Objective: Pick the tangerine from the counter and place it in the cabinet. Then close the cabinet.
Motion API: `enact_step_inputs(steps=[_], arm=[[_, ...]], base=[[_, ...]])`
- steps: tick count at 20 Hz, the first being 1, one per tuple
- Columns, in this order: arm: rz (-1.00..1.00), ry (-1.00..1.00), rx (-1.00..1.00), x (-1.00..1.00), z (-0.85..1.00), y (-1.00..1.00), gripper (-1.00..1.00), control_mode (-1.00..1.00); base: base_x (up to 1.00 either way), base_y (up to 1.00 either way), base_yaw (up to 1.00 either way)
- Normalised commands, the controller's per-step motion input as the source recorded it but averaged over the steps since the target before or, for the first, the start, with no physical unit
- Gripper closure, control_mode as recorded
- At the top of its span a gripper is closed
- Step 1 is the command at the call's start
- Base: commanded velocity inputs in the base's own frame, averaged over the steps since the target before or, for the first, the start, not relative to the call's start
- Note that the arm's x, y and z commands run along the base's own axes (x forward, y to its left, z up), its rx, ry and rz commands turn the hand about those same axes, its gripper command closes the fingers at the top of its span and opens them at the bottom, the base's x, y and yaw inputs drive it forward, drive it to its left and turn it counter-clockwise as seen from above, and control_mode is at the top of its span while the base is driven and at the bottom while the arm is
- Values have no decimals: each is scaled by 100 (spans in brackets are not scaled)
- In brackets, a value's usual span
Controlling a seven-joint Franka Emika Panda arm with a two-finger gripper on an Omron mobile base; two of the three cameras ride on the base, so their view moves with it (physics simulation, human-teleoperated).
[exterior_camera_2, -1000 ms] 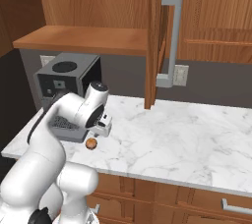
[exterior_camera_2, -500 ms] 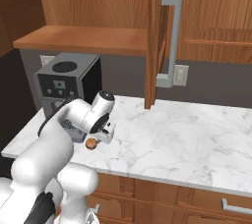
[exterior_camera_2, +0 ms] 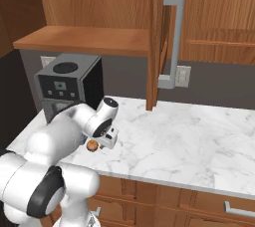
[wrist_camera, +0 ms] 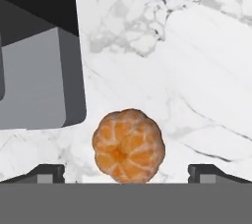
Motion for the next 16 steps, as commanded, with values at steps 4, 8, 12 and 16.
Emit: enact_step_inputs(steps=[4,8,12,16], arm=[[0,0,0,19,-28,0,-100,-100],[-1,0,0,8,-26,6,-100,-100],[-3,0,-1,0,-31,24,-100,-100],[-8,0,-9,0,-40,61,100,-100]], base=[[0,0,0],[0,0,0],[0,0,0],[0,0,0]])
